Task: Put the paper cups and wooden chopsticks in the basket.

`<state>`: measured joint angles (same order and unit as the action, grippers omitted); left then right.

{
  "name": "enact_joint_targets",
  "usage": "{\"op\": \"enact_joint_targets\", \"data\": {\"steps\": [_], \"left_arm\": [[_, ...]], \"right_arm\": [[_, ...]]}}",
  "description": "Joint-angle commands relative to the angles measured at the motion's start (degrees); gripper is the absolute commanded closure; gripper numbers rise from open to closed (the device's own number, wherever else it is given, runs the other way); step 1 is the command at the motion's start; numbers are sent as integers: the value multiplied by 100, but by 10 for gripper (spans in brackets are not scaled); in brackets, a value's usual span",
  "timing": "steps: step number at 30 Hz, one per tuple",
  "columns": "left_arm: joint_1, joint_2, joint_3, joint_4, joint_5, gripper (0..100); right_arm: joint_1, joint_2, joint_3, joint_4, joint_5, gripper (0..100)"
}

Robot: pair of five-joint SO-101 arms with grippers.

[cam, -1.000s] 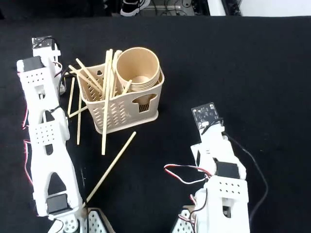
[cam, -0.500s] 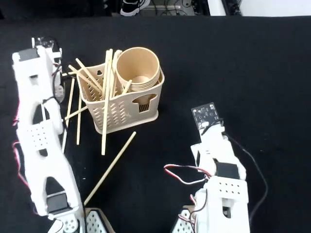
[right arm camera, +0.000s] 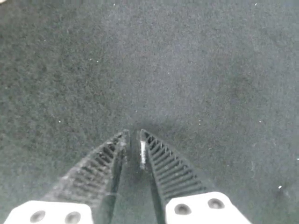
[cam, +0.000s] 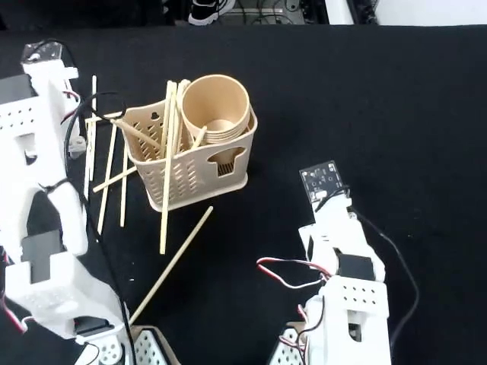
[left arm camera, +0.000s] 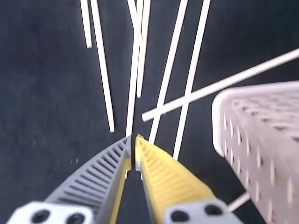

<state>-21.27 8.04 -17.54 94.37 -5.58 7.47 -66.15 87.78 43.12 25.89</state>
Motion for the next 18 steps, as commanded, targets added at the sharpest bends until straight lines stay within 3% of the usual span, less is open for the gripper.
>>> {"op": "enact_joint_targets", "data": {"steps": [1,4,9,11,18], "left_arm": [[57,-325,514,-1240,-18,970],[57,114,857,-2215,-9,945],[-101,1213,567,-2769,624,725],[-242,1732,136,-2910,897,684],[-312,3613,-1921,-2031,958,683]], "right_arm": [[-62,13,-31,-70,26,955],[-62,13,-31,-62,26,955],[-62,13,-31,-62,26,955],[-62,13,-31,-62,26,955],[-62,13,-31,-70,26,955]]}}
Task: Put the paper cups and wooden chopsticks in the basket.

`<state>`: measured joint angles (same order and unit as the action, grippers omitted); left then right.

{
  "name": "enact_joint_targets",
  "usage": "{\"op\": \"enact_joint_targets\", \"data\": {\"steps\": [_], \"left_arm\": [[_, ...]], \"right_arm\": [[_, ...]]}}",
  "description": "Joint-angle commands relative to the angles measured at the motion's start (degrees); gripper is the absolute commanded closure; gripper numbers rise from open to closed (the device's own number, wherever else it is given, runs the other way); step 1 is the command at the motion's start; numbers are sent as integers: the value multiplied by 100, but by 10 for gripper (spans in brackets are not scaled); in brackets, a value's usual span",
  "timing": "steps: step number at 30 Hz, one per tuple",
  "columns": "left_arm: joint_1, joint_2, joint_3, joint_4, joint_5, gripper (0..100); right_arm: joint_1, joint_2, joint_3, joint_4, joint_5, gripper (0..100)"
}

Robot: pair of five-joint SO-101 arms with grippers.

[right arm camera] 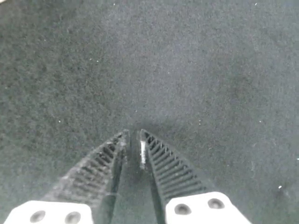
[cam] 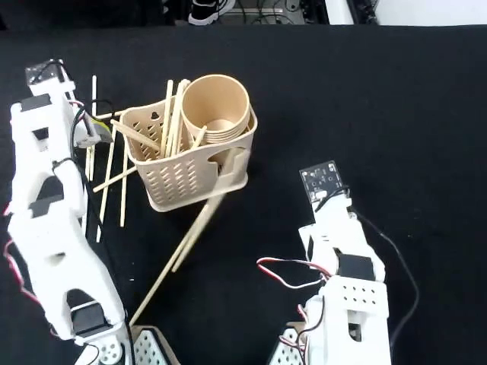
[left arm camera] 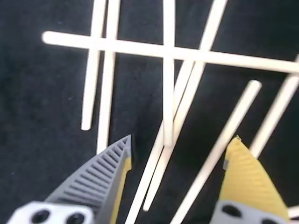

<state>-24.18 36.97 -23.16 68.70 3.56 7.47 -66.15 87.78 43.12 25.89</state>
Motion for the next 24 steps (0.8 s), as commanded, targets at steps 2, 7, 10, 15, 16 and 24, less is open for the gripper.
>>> {"op": "enact_joint_targets", "data": {"steps": [2,7,10,15,16,24], "left_arm": [[48,1257,-2035,923,44,683],[180,2444,-3925,1978,44,800],[198,3015,-5068,2567,44,965],[171,3754,-6422,3226,44,973],[171,3842,-6475,3226,44,969],[171,2998,-5147,3244,44,973]], "right_arm": [[-62,13,-31,-70,26,955],[-62,13,-31,-70,26,955],[-62,13,-31,-79,26,955],[-62,13,-31,-79,26,955],[-62,13,-31,-79,26,955],[-62,13,-31,-88,26,954]]}}
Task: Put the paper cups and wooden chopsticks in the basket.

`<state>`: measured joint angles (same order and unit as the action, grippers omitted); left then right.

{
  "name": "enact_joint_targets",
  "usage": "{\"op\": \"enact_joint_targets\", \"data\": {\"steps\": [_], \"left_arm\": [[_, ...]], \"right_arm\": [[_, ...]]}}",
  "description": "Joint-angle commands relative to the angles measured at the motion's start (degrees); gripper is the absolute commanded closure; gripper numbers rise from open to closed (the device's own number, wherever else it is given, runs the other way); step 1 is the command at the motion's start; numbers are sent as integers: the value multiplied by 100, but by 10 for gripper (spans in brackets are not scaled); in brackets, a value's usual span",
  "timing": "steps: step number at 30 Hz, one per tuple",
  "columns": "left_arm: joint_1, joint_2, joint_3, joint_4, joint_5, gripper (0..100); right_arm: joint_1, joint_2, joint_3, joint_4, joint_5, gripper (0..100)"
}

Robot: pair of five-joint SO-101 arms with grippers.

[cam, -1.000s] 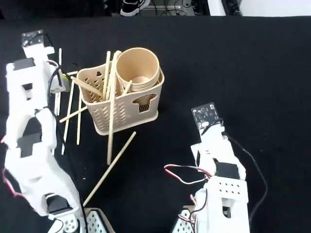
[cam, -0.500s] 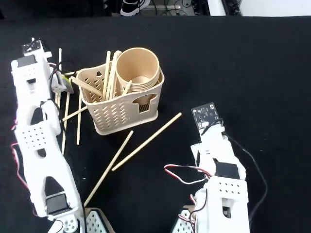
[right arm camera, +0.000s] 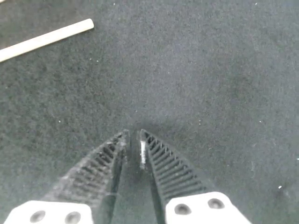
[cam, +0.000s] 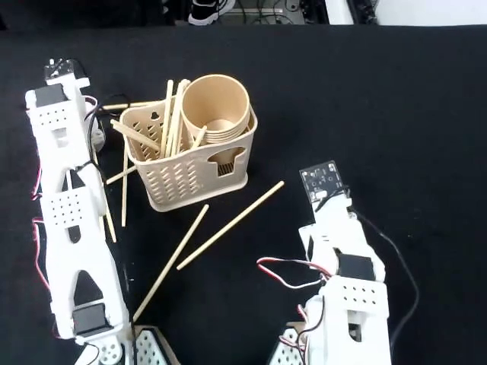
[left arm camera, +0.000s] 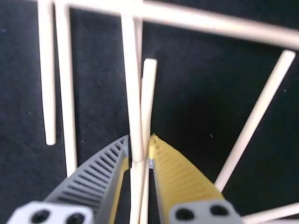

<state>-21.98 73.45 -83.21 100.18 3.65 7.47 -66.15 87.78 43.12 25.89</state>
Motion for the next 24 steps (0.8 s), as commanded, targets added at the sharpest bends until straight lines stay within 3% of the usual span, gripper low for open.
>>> {"op": "enact_joint_targets", "data": {"steps": [1,11,16,24], "left_arm": [[-48,-949,1226,97,35,973],[13,-4791,5024,53,0,972],[13,-6242,6185,35,-501,971],[22,-8633,7327,-580,-501,971]], "right_arm": [[-62,13,-31,-88,26,954],[-62,13,-31,-88,26,953],[-62,13,-31,-88,26,953],[-62,13,-31,-88,26,953]]}}
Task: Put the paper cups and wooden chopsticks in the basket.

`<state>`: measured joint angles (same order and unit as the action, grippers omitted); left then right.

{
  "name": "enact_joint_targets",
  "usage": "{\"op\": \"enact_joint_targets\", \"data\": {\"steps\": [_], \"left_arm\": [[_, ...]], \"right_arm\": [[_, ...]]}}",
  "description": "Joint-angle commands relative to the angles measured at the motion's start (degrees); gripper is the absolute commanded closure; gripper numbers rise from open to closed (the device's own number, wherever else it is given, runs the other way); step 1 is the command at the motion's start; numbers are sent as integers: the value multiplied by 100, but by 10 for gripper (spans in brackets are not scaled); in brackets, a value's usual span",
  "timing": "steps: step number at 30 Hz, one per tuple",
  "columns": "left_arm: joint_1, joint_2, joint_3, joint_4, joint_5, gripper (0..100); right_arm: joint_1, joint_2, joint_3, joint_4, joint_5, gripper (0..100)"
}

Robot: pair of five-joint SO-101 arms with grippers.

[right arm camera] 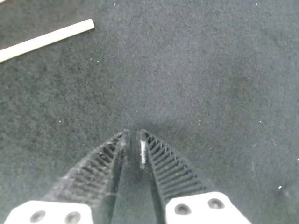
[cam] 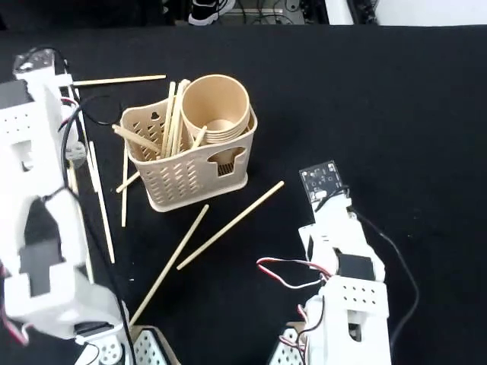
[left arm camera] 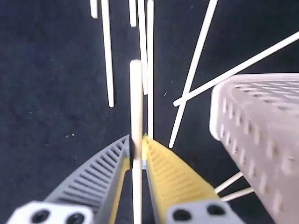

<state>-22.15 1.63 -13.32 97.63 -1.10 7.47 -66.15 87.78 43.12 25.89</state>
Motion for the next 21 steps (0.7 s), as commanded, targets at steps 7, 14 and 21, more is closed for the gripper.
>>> {"op": "enact_joint_targets", "data": {"steps": [7,14,21], "left_arm": [[40,-4431,927,-1521,0,972],[66,-6110,1789,-3824,0,972],[2105,-6760,2703,-4932,756,971]], "right_arm": [[-62,13,-31,-88,26,953],[-62,13,-31,-88,26,953],[-62,13,-31,-88,26,953]]}}
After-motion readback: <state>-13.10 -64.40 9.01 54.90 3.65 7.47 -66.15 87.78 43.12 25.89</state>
